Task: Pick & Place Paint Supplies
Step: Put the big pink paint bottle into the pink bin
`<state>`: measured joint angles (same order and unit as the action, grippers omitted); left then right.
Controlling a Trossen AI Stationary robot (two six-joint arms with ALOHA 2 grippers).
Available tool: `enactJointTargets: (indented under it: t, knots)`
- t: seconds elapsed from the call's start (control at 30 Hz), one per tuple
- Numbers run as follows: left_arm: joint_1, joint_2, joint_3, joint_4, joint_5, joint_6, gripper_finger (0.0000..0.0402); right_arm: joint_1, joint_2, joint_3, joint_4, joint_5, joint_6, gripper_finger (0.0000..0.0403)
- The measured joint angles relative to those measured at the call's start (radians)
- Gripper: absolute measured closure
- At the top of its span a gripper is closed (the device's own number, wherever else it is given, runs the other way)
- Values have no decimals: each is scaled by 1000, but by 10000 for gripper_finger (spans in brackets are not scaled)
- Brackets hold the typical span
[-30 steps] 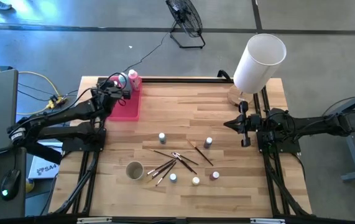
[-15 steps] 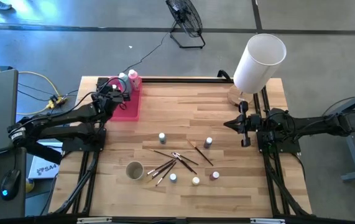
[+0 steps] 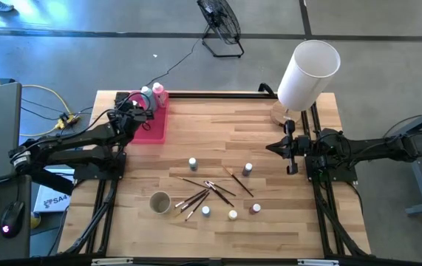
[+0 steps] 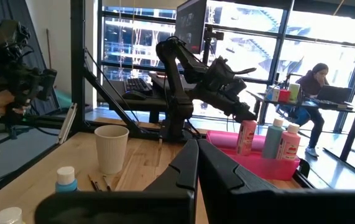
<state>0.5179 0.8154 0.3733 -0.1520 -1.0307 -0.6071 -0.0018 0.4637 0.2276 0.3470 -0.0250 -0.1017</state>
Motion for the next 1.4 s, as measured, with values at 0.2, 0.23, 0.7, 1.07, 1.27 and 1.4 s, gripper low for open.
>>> enactJointTargets:
  t: [0.2, 0.23, 0.7, 1.07, 1.27, 1.4]
  knots:
    - [0, -1, 0, 1, 55, 12, 217, 0, 0, 0, 0, 0, 0, 400]
    - [0, -1, 0, 1, 54, 16, 205, 0, 0, 0, 0, 0, 0, 400]
    - [-1, -17, 61, -9, 41, 152, 84, 0, 0, 0, 0, 0, 0, 400]
    - [-1, -76, 301, -380, 236, 187, 92, 0, 0, 0, 0, 0, 1, 400]
    - [-1, -76, 370, -551, 502, 179, 171, 0, 0, 0, 0, 0, 3, 400]
    - [-1, -75, 371, -592, 691, 182, 242, 0, 0, 0, 0, 0, 3, 400]
